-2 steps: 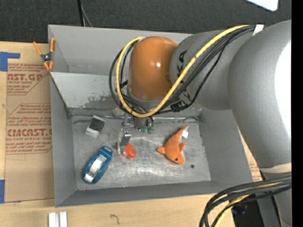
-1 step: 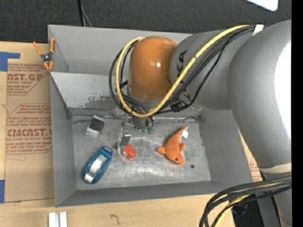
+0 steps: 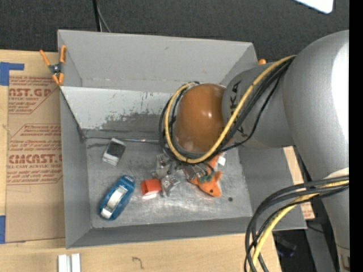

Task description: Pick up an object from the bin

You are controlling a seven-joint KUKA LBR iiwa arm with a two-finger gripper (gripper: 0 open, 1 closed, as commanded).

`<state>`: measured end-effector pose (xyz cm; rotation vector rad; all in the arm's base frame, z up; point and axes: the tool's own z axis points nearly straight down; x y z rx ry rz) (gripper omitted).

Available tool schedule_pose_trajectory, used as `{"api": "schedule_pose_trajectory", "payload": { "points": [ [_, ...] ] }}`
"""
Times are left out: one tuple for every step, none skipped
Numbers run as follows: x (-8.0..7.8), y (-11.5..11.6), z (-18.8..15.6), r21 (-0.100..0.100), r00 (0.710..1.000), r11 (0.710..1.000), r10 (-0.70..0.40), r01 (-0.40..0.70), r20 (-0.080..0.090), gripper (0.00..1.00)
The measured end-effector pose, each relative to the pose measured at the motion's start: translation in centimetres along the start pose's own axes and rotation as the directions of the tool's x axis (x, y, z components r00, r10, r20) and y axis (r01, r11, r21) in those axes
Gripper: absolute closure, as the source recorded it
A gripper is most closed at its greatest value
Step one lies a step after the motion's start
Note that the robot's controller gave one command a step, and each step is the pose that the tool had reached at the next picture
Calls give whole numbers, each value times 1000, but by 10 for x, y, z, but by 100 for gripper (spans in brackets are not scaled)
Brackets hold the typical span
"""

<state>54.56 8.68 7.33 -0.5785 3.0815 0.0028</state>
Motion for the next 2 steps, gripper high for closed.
{"api": "schedule_pose_trajectory", "payload": {
  "points": [
    [0, 0, 0, 0, 1000, 1000, 0, 0, 0, 100],
    [21, -26, -230, 5, 978, 978, -210, 210, 4, 100]
  ]
}}
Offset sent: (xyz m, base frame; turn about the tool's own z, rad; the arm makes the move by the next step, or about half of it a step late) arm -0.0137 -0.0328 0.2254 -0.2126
